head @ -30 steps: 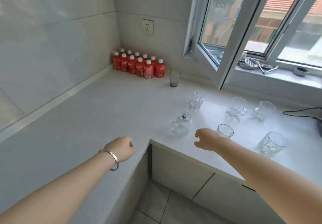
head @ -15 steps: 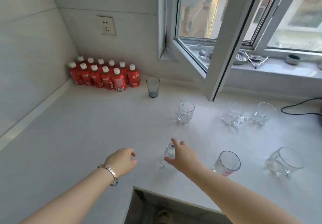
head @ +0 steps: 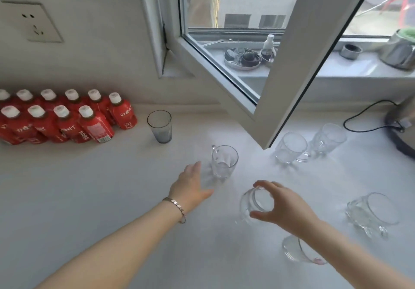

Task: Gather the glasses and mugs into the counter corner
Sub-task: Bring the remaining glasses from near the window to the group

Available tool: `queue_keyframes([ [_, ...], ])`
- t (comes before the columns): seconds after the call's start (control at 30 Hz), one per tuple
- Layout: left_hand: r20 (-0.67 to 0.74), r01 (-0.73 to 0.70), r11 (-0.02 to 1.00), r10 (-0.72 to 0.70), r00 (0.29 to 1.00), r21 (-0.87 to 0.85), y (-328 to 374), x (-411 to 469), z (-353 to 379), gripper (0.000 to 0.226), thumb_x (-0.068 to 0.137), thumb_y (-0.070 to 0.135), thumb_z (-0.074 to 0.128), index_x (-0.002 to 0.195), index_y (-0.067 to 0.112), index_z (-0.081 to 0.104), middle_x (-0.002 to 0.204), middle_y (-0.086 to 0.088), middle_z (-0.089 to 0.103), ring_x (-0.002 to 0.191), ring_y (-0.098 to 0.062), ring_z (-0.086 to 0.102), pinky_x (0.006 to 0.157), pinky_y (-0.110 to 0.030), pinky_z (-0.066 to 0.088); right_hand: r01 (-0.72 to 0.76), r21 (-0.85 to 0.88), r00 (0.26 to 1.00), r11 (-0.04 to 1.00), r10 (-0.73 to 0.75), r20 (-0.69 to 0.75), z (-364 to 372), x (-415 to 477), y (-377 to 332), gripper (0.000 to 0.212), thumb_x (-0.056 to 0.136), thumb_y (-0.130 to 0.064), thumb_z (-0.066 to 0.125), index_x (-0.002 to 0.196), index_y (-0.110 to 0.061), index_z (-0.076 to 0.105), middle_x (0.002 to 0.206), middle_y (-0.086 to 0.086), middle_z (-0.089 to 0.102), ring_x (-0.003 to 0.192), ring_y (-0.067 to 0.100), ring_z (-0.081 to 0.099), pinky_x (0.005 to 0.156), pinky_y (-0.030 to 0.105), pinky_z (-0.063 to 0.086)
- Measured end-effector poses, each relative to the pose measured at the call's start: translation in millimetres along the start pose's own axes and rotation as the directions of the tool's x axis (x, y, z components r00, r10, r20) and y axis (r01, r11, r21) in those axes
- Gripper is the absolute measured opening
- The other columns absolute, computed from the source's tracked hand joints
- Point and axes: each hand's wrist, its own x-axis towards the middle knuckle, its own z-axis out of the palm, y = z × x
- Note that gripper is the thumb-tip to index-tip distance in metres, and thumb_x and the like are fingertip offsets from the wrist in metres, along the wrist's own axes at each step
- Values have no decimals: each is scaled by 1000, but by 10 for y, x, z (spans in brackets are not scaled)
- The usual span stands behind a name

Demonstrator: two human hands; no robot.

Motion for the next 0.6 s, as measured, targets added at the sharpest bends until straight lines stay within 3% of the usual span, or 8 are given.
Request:
queue_keyframes([
  [0.13, -52, -98, 995, 98, 994, -6, 271, 534, 73, 100, 73, 43, 71, 148, 25, 8, 159, 1, 8, 142, -26, 22, 111, -39, 34, -29, -40, 1000, 999, 29, -12, -134, 164, 69, 67, 73, -50, 71, 131, -36, 42, 132, -13, 50, 114, 11, 55, 88, 26, 44],
  [0.27, 22, -114, 992, 113, 993, 45, 389, 798, 136, 89, 74, 40, 69, 145, 22, 19, 154, 2, 24, 131, -28, 42, 105, -39, 40, -29, -48, 999, 998, 28, -19, -148, 253, 124, 67, 73, -51, 71, 131, -35, 42, 132, -13, 50, 114, 12, 55, 89, 26, 44],
  [0.47, -55, -133, 981, 142, 988, 141, 262, 443, 89, 80, 67, 45, 72, 133, 20, 36, 135, 2, 44, 114, -24, 56, 90, -34, 48, 33, -58, 999, 998, -32, 12, -128, 226, 192, 67, 73, -51, 71, 131, -35, 42, 133, -13, 50, 115, 12, 55, 90, 26, 44],
  [0.6, -148, -60, 997, 67, 987, 50, 93, -118, 13, 82, 62, 45, 76, 131, 21, 39, 131, 5, 45, 112, -20, 59, 88, -32, 48, 123, -92, 992, 988, -120, 37, -163, 190, 169, 66, 74, -50, 70, 132, -36, 41, 134, -14, 49, 113, 12, 56, 87, 24, 44],
])
